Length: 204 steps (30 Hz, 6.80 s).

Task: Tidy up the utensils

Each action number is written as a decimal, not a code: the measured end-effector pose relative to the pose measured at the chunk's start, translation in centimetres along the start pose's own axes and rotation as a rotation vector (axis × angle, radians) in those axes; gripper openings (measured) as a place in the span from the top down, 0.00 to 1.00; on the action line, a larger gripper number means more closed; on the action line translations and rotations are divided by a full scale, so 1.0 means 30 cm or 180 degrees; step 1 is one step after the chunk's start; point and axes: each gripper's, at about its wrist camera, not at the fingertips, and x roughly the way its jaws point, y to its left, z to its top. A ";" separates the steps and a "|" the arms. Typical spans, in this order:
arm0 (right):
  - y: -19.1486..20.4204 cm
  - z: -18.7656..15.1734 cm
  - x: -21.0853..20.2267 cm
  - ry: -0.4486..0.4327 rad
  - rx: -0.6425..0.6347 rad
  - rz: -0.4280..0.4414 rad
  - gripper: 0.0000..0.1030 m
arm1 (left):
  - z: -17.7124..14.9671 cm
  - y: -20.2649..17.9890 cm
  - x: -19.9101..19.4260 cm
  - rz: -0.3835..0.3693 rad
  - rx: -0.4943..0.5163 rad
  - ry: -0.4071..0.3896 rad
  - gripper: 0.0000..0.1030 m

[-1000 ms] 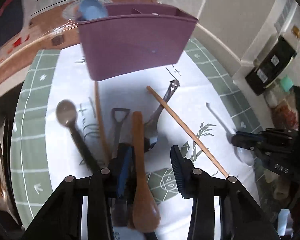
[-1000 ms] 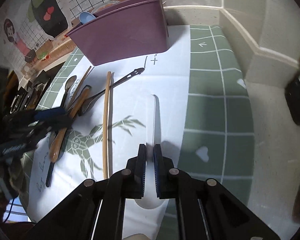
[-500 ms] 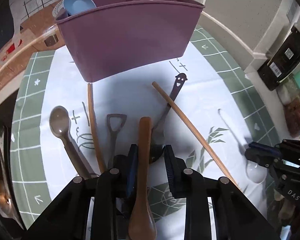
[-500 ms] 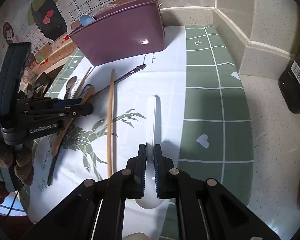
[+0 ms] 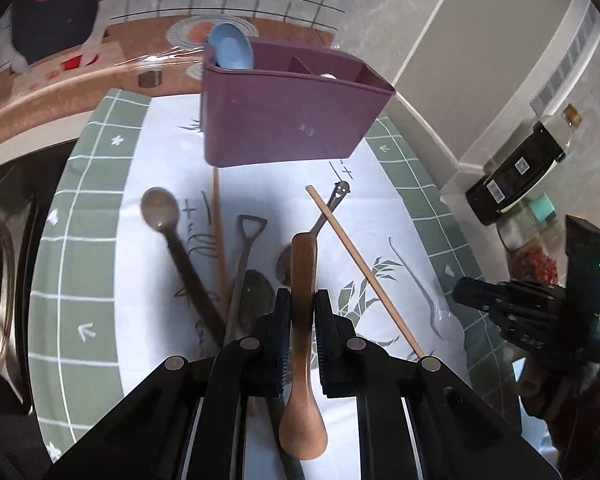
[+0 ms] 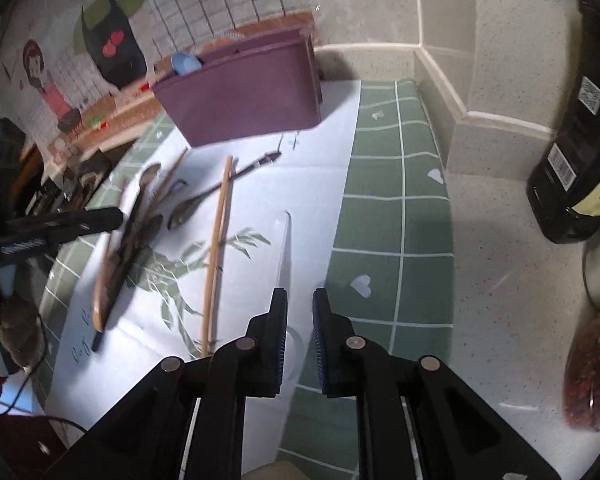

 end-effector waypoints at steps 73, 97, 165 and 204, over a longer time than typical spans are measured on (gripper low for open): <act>0.120 0.818 0.042 -0.1731 -0.0391 0.0430 0.90 | 0.668 0.066 -0.039 0.0065 -0.0272 -0.0801 0.89; 0.183 0.327 0.109 -0.0054 -0.0706 0.0054 0.76 | 0.215 0.244 -0.160 0.0694 -0.0583 -0.0639 0.40; 0.094 -0.014 0.080 0.0128 -0.0262 -0.0178 0.89 | -0.016 -0.002 0.062 0.0424 -0.0021 0.0368 0.91; 0.077 0.021 -0.004 -0.0126 -0.0087 -0.0012 0.94 | 0.054 -0.014 0.175 0.0439 0.0100 0.0672 0.95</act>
